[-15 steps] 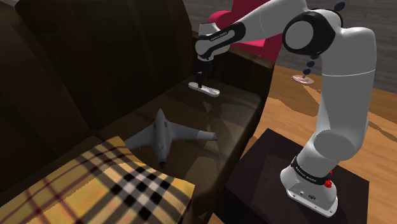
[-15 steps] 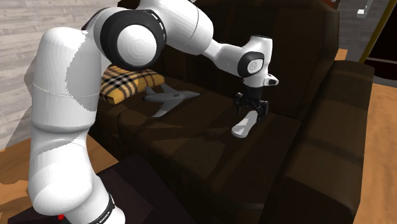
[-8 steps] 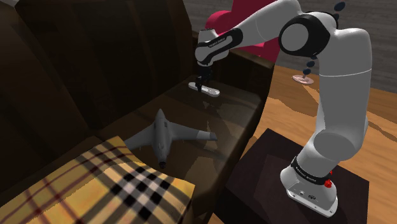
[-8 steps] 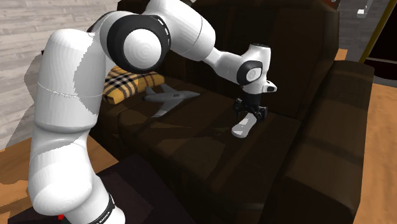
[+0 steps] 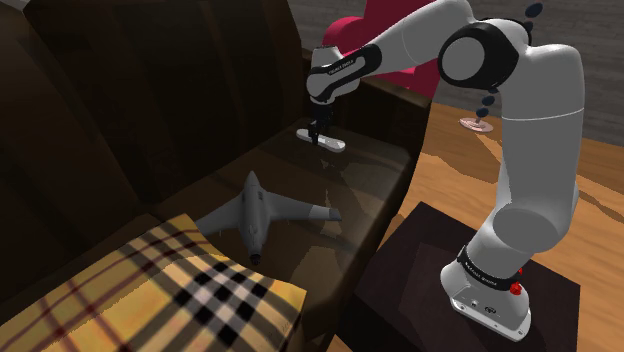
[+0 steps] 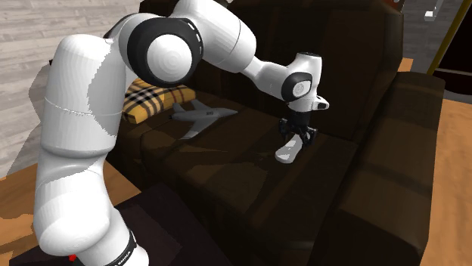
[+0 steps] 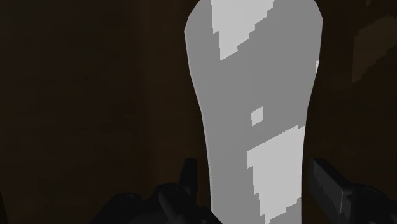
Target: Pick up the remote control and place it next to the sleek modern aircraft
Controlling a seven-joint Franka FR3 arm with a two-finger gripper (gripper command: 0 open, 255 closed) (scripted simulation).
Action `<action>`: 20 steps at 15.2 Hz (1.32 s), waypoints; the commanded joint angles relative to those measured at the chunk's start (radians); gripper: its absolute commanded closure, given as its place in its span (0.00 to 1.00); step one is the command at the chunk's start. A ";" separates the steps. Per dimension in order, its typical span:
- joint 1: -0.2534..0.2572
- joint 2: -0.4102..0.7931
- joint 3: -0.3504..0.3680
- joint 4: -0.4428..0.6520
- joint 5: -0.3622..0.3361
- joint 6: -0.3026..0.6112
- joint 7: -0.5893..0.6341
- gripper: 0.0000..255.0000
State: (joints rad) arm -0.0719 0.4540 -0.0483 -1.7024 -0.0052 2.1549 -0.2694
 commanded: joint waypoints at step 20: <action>0.001 -0.063 -0.001 0.072 -0.002 -0.135 -0.001 1.00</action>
State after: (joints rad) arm -0.0688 0.3958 -0.0485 -1.6394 -0.0075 2.0336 -0.2673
